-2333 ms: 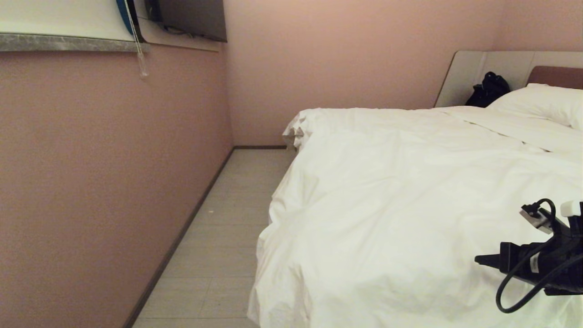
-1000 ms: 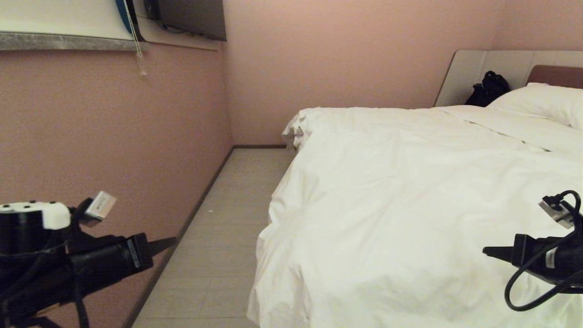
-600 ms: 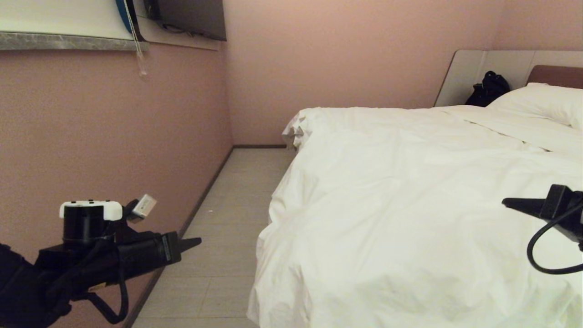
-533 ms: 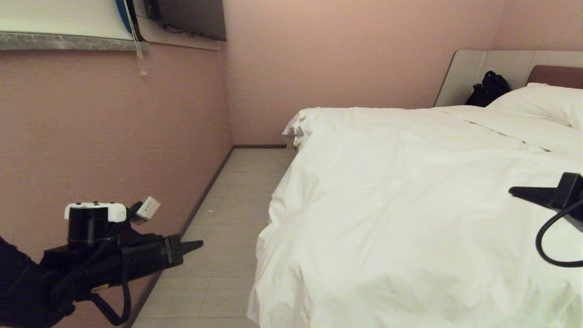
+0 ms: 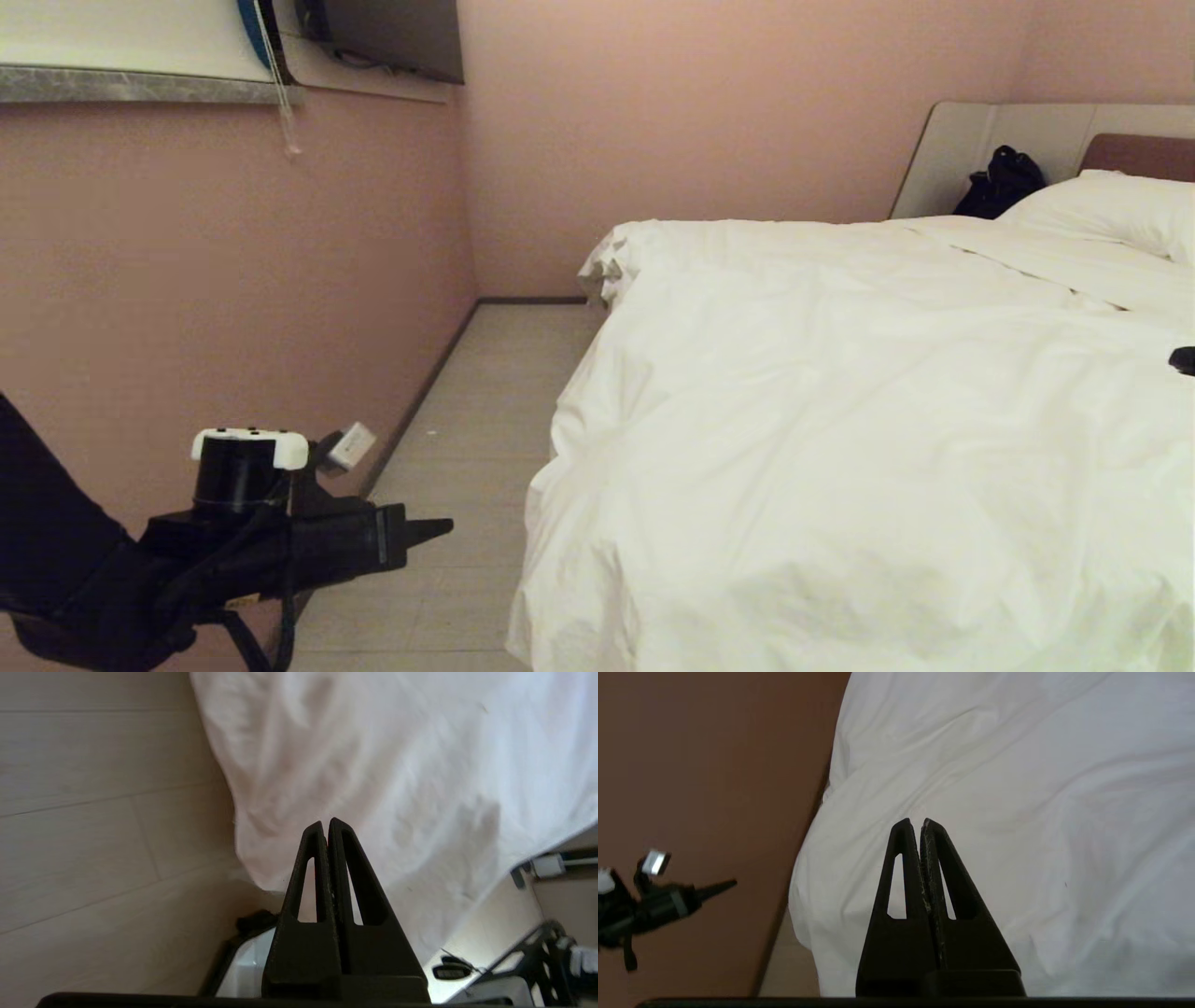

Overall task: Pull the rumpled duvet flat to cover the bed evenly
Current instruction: Flatten the corners of the folded blanket

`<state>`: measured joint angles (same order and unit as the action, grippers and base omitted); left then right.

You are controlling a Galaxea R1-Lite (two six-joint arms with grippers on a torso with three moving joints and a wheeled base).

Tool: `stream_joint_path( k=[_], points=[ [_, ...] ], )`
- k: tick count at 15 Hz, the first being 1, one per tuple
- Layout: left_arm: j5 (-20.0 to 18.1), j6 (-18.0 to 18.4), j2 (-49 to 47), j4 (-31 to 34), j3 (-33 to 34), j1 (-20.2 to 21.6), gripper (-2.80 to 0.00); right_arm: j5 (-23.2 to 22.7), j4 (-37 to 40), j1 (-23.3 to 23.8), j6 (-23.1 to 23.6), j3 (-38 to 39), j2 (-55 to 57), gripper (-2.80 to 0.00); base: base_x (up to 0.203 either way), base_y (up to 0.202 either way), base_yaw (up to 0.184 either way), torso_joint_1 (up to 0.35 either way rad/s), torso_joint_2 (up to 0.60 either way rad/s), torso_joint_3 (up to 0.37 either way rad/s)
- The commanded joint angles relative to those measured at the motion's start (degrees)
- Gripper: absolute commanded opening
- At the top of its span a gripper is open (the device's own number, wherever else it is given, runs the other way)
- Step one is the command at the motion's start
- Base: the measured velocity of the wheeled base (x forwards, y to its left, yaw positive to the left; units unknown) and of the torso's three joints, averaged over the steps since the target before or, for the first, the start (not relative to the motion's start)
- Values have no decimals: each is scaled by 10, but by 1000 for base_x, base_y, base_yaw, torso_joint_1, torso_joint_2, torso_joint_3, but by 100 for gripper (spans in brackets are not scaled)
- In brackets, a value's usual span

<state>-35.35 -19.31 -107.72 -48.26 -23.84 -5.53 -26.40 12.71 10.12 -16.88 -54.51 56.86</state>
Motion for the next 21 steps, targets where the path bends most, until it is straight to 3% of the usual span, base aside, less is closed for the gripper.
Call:
stream_joint_path(
  k=[1, 6, 11, 16, 21],
  points=[
    [-7, -1, 1, -3, -1, -4, -280, -2, 177, 0, 70, -9, -66, -280, 0, 0, 0, 0, 0, 0],
    [-30, -2, 6, -9, 6, -4, -280, -8, 183, -12, 105, 1, -212, -280, 0, 0, 0, 0, 0, 0],
    [-38, -3, 0, -48, 20, -4, -280, -11, 187, -48, 114, 23, -268, -280, 0, 0, 0, 0, 0, 0],
    [-37, -4, -9, -63, 24, -4, -280, -6, 180, -66, 156, 108, -389, -280, 0, 0, 0, 0, 0, 0],
    [-38, -11, -51, -183, 56, -4, -280, 19, 128, -70, 173, 166, -436, -280, 0, 0, 0, 0, 0, 0]
  ],
)
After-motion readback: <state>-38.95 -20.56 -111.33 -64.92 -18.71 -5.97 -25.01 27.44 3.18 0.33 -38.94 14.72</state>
